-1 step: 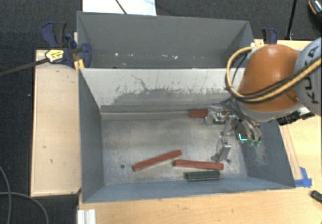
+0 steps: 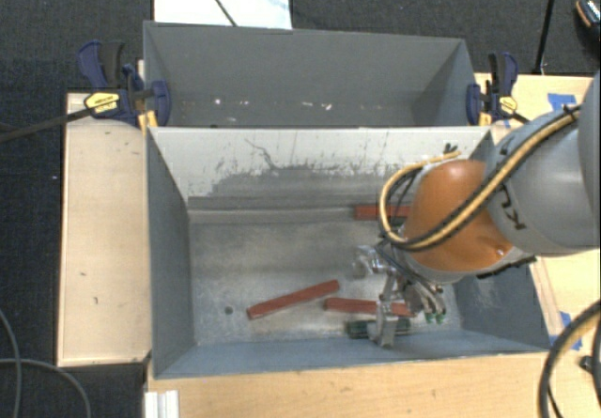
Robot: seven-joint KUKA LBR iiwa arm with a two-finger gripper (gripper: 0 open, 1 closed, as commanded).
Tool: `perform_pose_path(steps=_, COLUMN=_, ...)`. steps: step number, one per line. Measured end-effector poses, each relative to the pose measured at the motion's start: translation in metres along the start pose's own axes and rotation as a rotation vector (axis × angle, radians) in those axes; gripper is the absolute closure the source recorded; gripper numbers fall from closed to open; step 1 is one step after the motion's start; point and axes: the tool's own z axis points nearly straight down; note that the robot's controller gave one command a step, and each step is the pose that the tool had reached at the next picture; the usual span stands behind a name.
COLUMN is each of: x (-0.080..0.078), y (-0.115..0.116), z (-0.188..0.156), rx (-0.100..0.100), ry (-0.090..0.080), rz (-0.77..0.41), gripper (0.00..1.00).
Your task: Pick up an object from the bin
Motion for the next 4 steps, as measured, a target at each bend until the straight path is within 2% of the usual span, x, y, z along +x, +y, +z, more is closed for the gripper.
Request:
perform_pose_path(steps=1, x=-0.026, y=-0.009, z=-0.002, rx=0.000, ry=0.007, rz=0.132, gripper=0.00)
perform_pose_path(steps=2, x=-0.025, y=0.031, z=-0.002, rx=0.000, ry=0.007, rz=0.325, gripper=0.00)
perform_pose_path(steps=3, x=-0.029, y=0.066, z=-0.002, rx=0.001, ry=0.003, rz=0.411, gripper=0.00)
perform_pose_path(steps=4, x=-0.029, y=0.067, z=-0.004, rx=-0.002, ry=0.008, rz=0.409, gripper=1.00)
